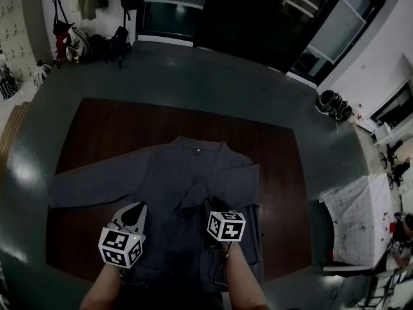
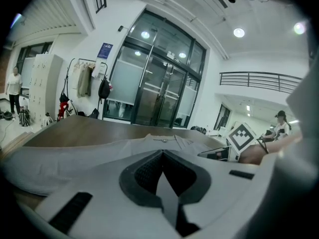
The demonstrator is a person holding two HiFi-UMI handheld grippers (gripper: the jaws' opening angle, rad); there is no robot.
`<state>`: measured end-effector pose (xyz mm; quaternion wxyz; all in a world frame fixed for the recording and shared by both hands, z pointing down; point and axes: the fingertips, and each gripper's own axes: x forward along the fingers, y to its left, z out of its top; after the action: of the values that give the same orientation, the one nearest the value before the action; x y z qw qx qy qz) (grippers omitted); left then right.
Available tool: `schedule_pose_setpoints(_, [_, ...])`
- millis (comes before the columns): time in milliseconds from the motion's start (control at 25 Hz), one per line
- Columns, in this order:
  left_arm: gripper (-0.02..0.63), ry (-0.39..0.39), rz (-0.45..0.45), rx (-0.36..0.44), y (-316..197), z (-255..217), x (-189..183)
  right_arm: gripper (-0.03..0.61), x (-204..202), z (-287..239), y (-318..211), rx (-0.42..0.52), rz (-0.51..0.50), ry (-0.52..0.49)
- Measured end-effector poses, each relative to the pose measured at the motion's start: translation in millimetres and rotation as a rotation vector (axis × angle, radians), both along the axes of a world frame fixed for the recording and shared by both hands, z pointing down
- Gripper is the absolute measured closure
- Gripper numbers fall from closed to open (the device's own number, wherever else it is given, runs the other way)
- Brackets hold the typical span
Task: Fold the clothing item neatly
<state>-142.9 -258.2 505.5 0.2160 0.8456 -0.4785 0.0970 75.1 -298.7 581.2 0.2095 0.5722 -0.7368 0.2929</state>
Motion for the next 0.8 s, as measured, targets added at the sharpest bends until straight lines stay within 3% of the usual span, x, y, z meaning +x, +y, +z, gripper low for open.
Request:
schedule_pose_setpoints(200, [0.606, -0.012, 0.009, -0.003, 0, 2, 6, 0.489, -4, 24, -5, -0.087, 0.006, 0.046])
schedule_pose_setpoints(240, [0.606, -0.015, 0.010, -0.002, -1, 2, 6, 0.563, -6, 23, -5, -0.091, 0.001, 0.040])
schedule_pose_setpoints(440, [0.606, -0.031, 0.017, 0.013, -2, 4, -7, 0.576, -39, -7, -21, 0.005, -0.054, -0.063])
schedule_pose_setpoints(600, [0.606, -0.034, 0.006, 0.019, -1, 2, -18, 0.575, -72, -24, -48, 0.052, -0.151, -0.025])
schedule_pose_setpoints(800, [0.606, -0.021, 0.004, 0.004, 0, 9, -27, 0.575, -111, -4, -69, 0.011, -0.220, 0.003])
